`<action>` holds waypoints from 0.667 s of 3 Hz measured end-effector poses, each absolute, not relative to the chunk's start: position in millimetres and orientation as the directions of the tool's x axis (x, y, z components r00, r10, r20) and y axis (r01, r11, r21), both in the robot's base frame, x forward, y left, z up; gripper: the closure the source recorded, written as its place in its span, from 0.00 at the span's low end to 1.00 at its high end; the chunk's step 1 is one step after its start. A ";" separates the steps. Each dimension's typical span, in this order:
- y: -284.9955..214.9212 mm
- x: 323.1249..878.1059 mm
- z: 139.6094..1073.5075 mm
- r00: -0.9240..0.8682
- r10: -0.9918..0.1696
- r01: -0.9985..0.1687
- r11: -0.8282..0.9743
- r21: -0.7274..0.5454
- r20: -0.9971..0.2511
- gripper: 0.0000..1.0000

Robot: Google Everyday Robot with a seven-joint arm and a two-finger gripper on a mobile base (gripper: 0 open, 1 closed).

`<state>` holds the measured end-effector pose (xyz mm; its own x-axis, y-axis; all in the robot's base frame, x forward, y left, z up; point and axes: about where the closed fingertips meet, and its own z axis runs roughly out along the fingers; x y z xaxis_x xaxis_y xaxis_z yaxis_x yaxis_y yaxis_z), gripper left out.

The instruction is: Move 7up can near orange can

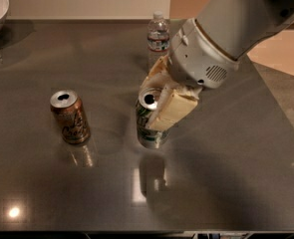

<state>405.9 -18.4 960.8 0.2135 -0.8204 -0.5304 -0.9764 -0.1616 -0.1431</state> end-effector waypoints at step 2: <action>45.2 434.7 954.5 0.219 -0.802 -0.976 -0.177 -0.130 -0.556 1.00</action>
Offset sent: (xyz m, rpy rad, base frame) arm 0.0489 0.0979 -0.0190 0.0363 0.0446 0.0147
